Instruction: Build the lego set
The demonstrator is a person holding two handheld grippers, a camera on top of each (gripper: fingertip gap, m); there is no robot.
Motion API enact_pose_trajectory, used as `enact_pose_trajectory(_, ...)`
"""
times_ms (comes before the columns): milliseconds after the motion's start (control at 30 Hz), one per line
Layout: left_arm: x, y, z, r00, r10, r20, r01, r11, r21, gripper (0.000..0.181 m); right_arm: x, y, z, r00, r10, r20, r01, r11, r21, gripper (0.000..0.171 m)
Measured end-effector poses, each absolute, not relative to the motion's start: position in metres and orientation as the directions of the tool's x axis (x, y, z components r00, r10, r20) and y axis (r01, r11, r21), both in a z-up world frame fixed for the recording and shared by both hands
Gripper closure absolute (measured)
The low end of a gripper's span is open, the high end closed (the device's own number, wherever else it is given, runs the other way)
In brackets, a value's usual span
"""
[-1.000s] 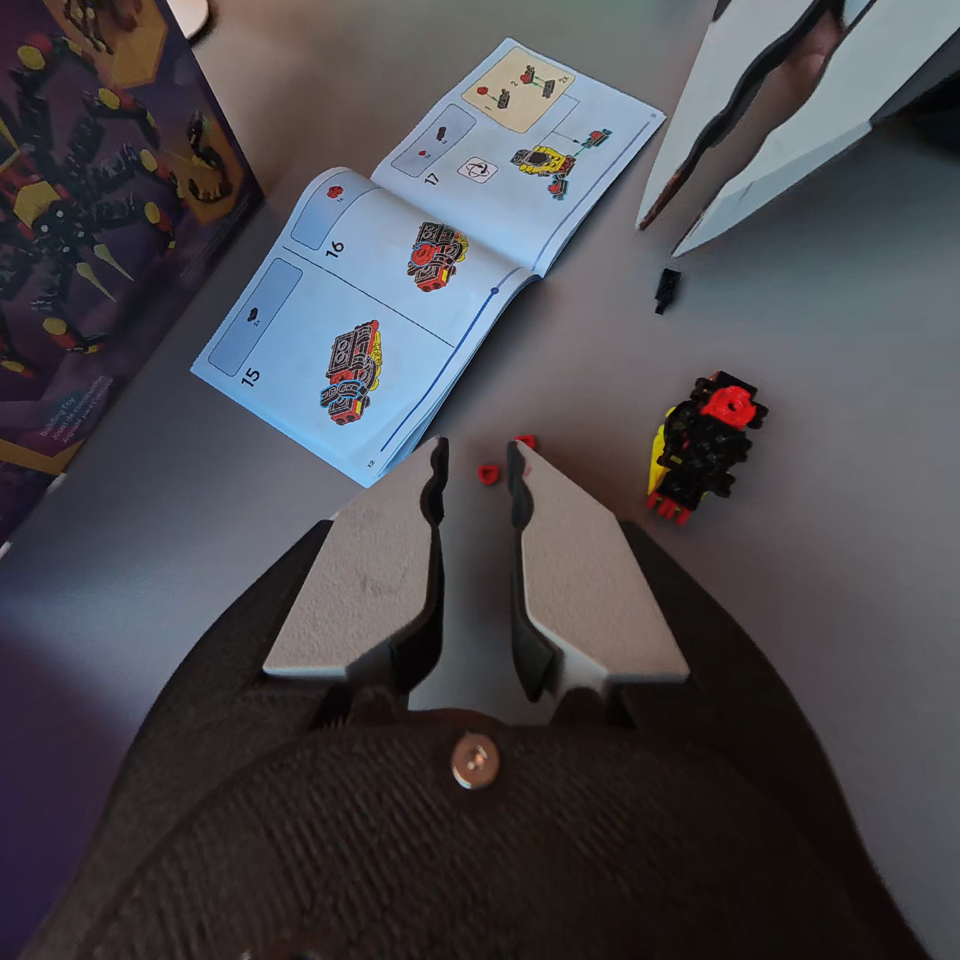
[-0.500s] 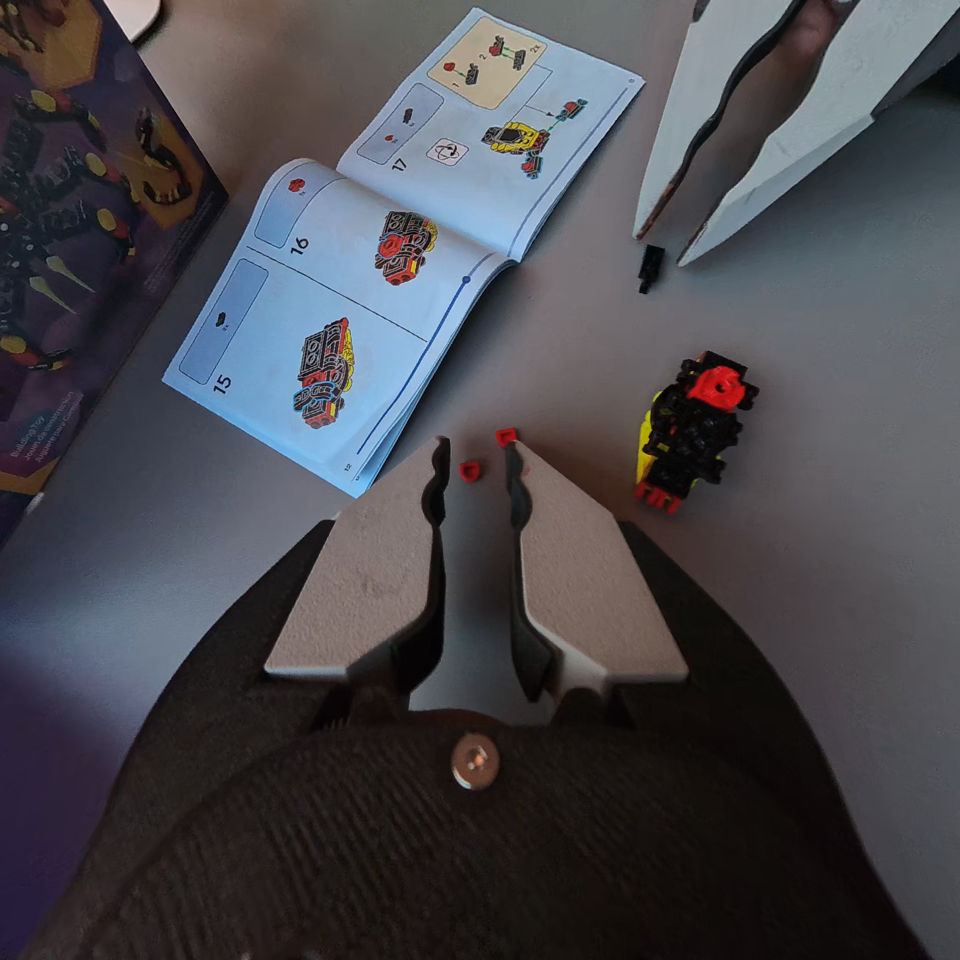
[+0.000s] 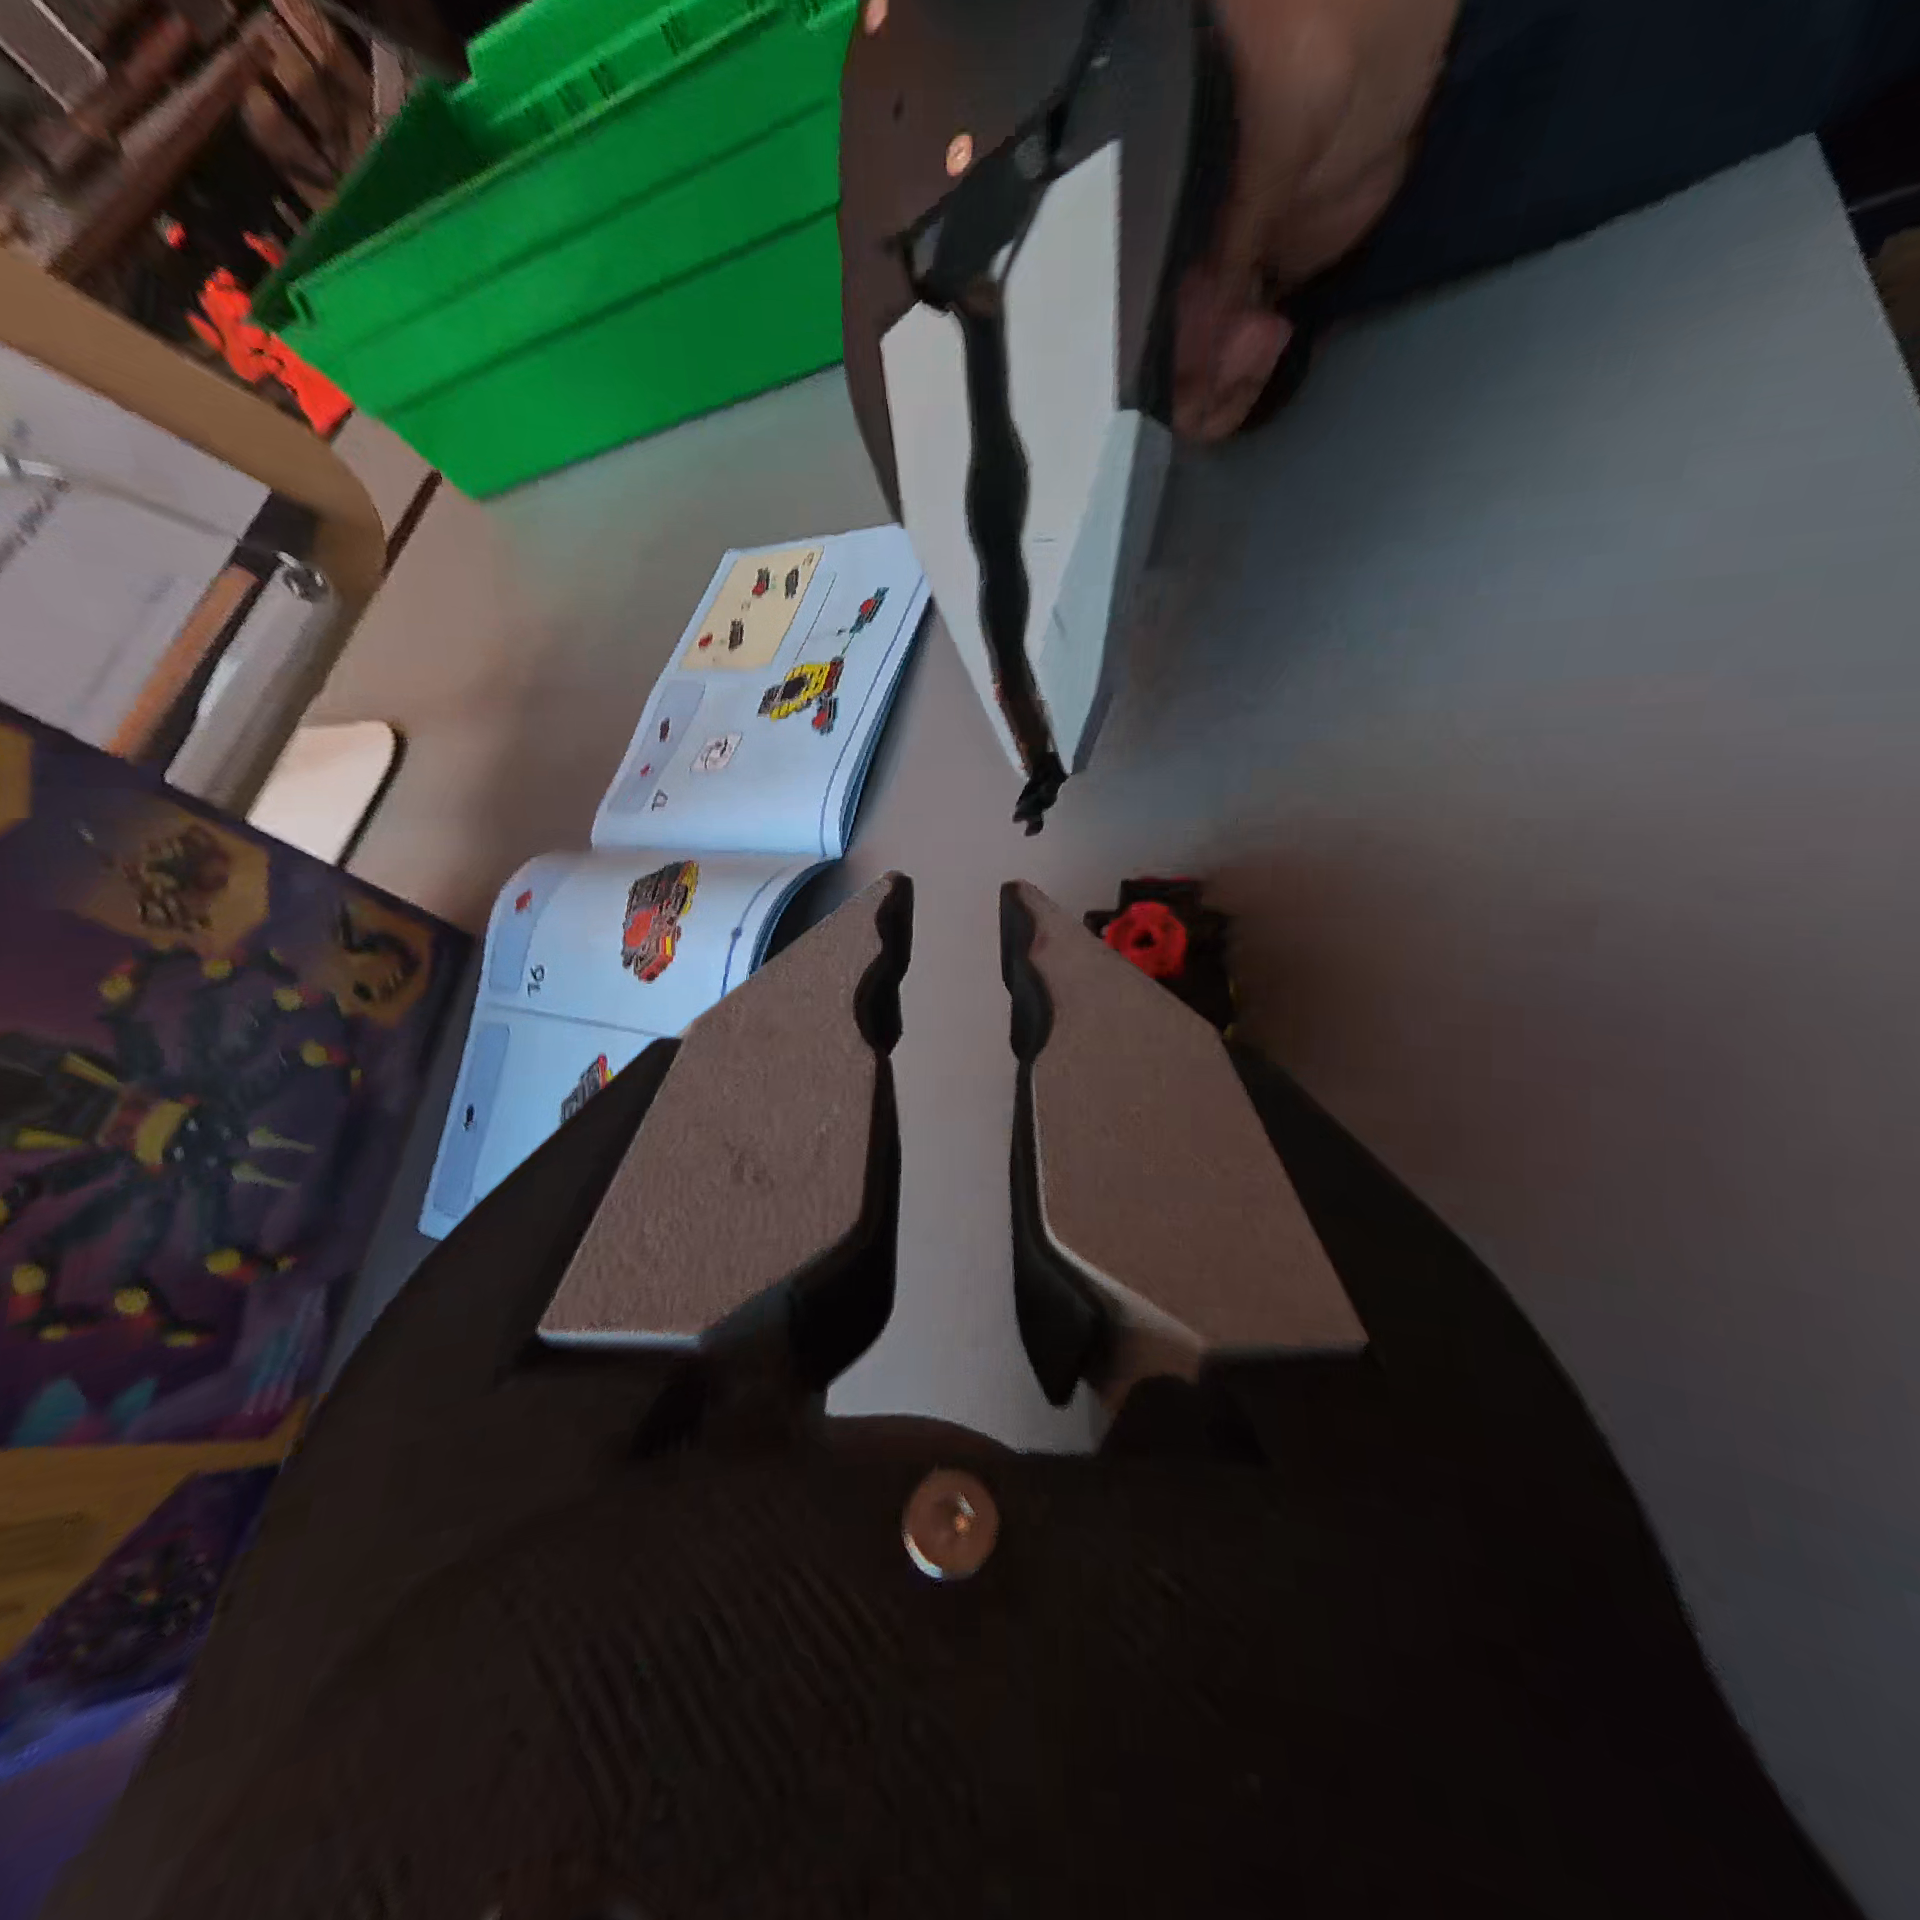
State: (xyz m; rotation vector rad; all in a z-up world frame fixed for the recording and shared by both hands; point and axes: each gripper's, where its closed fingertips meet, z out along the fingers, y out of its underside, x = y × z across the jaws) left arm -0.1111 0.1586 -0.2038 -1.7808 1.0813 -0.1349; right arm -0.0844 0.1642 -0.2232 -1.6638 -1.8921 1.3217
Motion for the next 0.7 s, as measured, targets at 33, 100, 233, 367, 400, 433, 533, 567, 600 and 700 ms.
enact_pose_trajectory(33,-0.107,0.157,-0.203,0.575,-0.713,-0.401,-0.621,-0.062,-0.781,0.167,-0.086,0.160,-0.219,-0.295,0.873,-0.390,0.620,-0.135,-0.773,0.167)
enact_pose_trajectory(100,-0.100,0.152,-0.207,0.530,-0.732,-0.427,-0.647,-0.024,-0.762,0.166,-0.088,0.155,-0.212,-0.308,0.829,-0.467,0.610,-0.205,-0.766,0.166)
enact_pose_trajectory(233,-0.096,0.152,-0.209,0.510,-0.720,-0.470,-0.670,0.010,-0.742,0.164,-0.088,0.147,-0.202,-0.336,0.743,-0.578,0.607,-0.298,-0.736,0.167)
enact_pose_trajectory(367,-0.089,0.146,-0.206,0.486,-0.737,-0.469,-0.655,0.049,-0.754,0.165,-0.088,0.144,-0.202,-0.338,0.711,-0.617,0.621,-0.324,-0.714,0.167)
enact_pose_trajectory(400,-0.088,0.146,-0.204,0.483,-0.731,-0.482,-0.653,0.066,-0.754,0.165,-0.088,0.143,-0.202,-0.340,0.703,-0.624,0.625,-0.327,-0.709,0.167)
enact_pose_trajectory(433,-0.087,0.146,-0.202,0.483,-0.724,-0.491,-0.653,0.075,-0.753,0.165,-0.087,0.142,-0.203,-0.342,0.698,-0.629,0.629,-0.327,-0.705,0.167)
enact_pose_trajectory(533,-0.087,0.145,-0.205,0.476,-0.734,-0.485,-0.656,0.071,-0.752,0.171,-0.087,0.138,-0.204,-0.349,0.688,-0.636,0.637,-0.324,-0.700,0.167)
enact_pose_trajectory(567,-0.087,0.145,-0.206,0.472,-0.738,-0.483,-0.657,0.072,-0.751,0.173,-0.087,0.138,-0.204,-0.349,0.688,-0.636,0.638,-0.323,-0.699,0.166)
enact_pose_trajectory(600,-0.087,0.145,-0.206,0.470,-0.746,-0.473,-0.655,0.065,-0.753,0.174,-0.087,0.138,-0.205,-0.351,0.690,-0.633,0.636,-0.321,-0.702,0.167)
enact_pose_trajectory(700,-0.089,0.148,-0.207,0.521,-0.761,-0.387,-0.612,-0.017,-0.790,0.177,-0.088,0.144,-0.203,-0.352,0.718,-0.600,0.608,-0.311,-0.730,0.167)
